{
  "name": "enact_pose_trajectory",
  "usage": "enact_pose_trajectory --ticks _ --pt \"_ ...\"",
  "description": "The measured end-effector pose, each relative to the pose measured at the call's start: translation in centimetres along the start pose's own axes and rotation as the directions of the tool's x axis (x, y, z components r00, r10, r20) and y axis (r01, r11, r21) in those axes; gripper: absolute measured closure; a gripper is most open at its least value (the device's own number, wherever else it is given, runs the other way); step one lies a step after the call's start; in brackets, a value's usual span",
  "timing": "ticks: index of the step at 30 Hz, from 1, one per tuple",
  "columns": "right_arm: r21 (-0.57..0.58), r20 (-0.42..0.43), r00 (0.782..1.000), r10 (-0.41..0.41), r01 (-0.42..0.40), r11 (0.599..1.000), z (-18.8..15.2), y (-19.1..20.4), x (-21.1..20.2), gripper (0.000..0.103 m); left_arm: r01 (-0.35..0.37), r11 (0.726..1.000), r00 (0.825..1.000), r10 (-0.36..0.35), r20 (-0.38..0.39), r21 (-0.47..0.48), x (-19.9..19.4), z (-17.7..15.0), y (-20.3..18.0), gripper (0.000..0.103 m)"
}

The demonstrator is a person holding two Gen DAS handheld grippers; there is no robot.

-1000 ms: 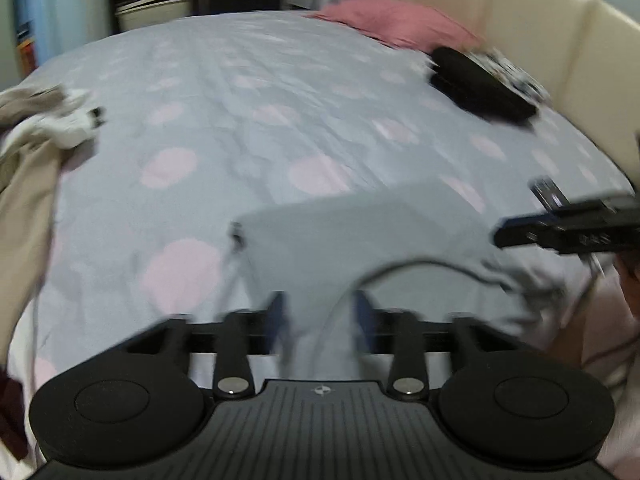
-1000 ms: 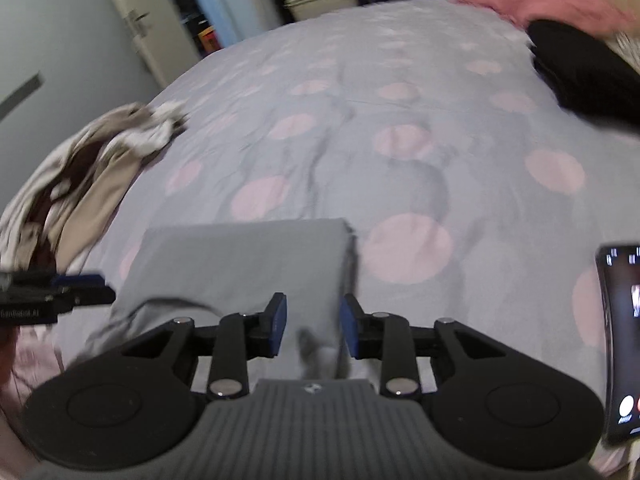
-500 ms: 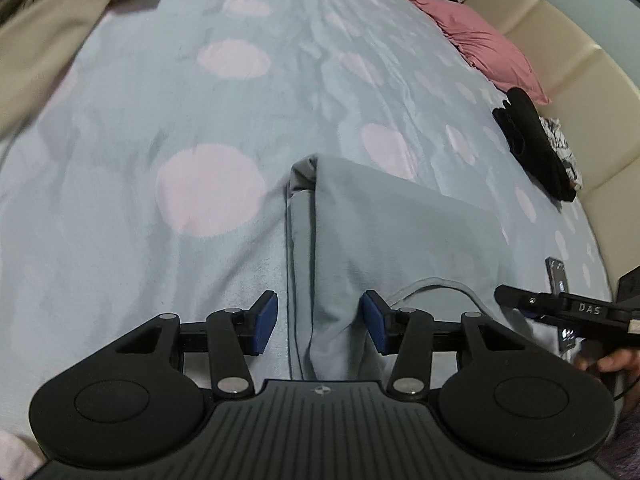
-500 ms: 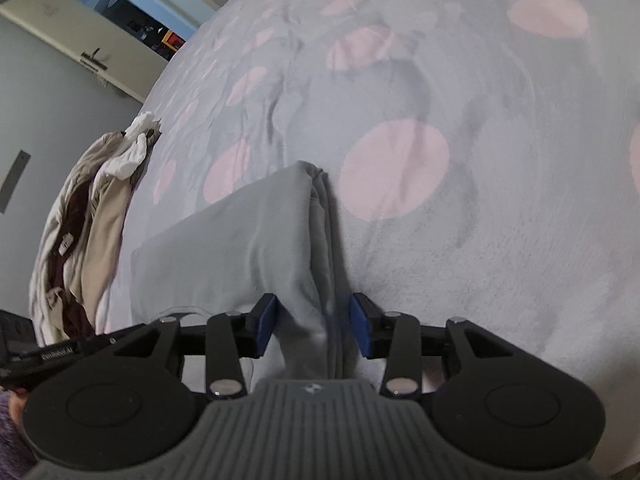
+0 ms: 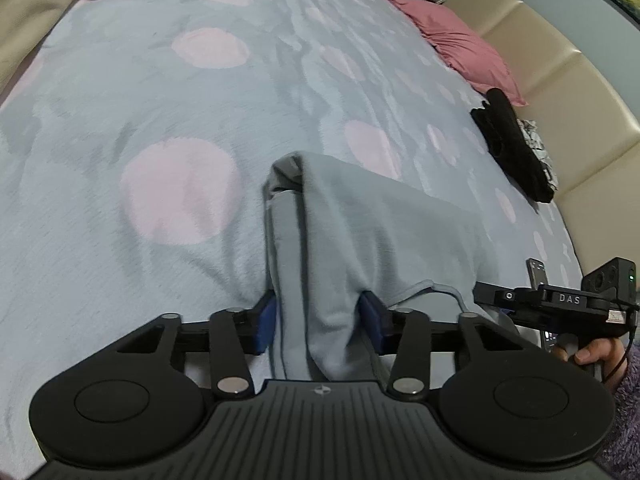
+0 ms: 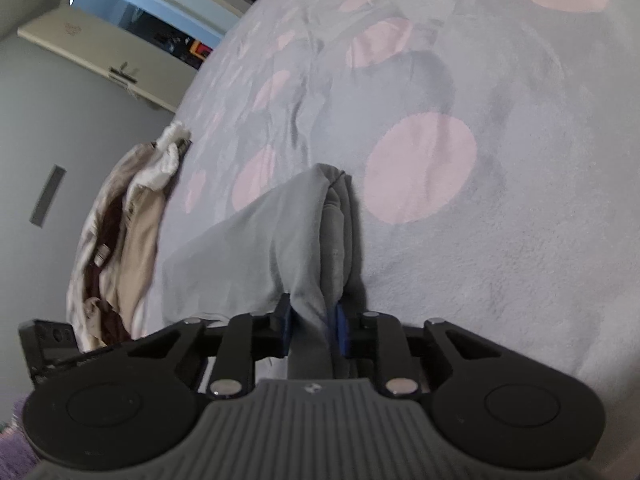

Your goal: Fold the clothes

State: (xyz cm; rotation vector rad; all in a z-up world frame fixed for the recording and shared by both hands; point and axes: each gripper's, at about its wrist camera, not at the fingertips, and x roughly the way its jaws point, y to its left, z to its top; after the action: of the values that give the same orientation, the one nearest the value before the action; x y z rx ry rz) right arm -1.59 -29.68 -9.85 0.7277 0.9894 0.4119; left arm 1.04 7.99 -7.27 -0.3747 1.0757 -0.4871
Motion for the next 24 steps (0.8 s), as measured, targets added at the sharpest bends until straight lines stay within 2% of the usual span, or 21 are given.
enact_pose_trajectory --ticks 4,13,20,24 --pt "-0.014 0.024 0.999 0.04 -0.039 0.999 -0.1 0.6 -1.0 0.082 0.023 1.0 1.0 -0.022 0.019 -0.01 -0.7 0.0 -0.1 0.08" --pt "-0.02 0.082 0.992 0.099 -0.098 0.995 0.6 2.3 -3.9 0.082 0.073 0.997 0.994 -0.074 0.083 0.016 -3.2 0.5 -1.6 0.083" --pt "0.031 0.136 0.984 0.114 -0.119 0.992 4.3 1.9 -8.6 0.082 0.14 0.985 0.985 -0.149 0.09 0.103 -3.8 2.5 -5.8 0.084" --pt "0.022 0.197 0.975 0.104 -0.111 0.994 7.8 1.4 -12.8 0.082 0.214 0.97 0.97 -0.225 0.095 0.114 -3.1 4.8 -8.6 0.084"
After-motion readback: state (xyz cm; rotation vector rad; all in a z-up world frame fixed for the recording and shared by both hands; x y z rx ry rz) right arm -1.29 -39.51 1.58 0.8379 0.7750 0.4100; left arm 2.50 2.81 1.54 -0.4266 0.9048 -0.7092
